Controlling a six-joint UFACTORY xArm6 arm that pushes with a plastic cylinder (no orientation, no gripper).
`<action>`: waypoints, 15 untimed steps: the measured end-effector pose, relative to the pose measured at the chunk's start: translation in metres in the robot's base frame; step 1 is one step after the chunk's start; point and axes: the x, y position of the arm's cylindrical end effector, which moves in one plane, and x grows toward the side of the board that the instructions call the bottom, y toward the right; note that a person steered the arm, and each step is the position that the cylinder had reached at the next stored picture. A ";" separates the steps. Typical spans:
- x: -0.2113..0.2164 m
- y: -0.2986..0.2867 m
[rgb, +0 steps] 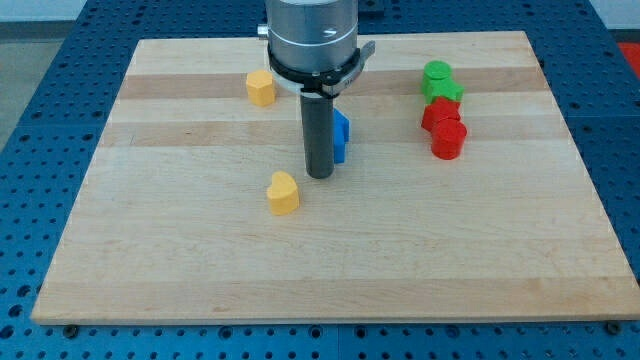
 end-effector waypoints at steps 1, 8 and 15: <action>-0.005 0.000; -0.034 0.014; -0.142 -0.123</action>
